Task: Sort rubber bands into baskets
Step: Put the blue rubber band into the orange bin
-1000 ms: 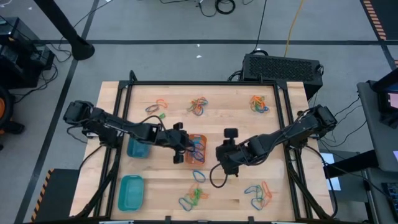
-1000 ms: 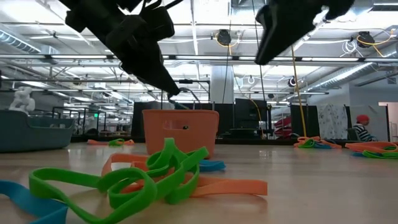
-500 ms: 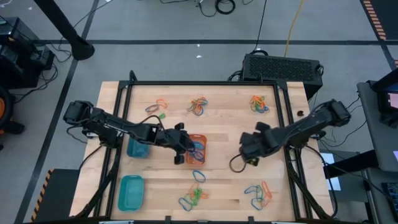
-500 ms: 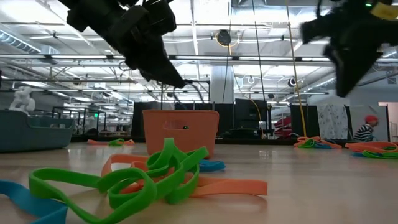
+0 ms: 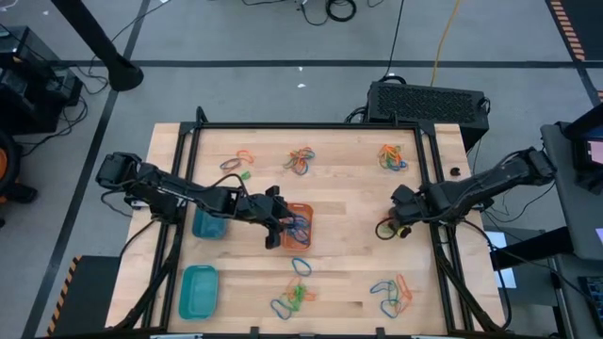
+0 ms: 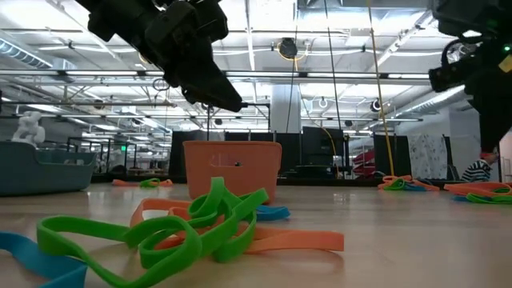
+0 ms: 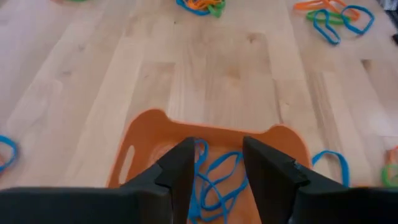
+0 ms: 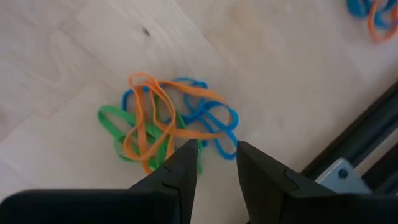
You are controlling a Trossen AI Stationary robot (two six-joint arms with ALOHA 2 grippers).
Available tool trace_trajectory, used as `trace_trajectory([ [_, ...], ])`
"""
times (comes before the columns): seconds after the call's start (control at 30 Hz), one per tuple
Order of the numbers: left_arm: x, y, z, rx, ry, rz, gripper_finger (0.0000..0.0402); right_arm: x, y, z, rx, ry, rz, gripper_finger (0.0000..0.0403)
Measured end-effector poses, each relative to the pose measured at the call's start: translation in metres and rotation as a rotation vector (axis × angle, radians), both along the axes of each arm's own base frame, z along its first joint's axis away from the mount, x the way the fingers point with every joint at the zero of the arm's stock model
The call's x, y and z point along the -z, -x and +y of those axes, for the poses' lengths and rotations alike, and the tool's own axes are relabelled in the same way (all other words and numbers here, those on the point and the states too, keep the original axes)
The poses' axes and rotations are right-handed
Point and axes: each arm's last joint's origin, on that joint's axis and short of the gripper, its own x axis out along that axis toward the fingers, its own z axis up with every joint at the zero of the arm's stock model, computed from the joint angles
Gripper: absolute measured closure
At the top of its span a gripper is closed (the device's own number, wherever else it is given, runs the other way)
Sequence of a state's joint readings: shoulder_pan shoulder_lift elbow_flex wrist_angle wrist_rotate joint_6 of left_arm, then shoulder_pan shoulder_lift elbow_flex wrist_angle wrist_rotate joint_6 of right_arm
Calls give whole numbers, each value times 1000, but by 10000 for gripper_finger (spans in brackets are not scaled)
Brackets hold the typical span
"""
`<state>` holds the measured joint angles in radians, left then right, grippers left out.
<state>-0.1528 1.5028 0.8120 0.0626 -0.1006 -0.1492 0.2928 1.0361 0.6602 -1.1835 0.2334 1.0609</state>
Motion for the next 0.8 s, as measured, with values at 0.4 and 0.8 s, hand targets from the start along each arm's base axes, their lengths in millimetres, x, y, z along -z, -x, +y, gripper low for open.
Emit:
trace_trajectory([
  [0.4, -1, 3, -18, 51, 30, -4, 256, 8, 0, -7, 31, 17, 55, 298],
  [0.8, -1, 4, -25, 77, -14, -14, 256, 17, -10, -11, -231, 4, 165, 298],
])
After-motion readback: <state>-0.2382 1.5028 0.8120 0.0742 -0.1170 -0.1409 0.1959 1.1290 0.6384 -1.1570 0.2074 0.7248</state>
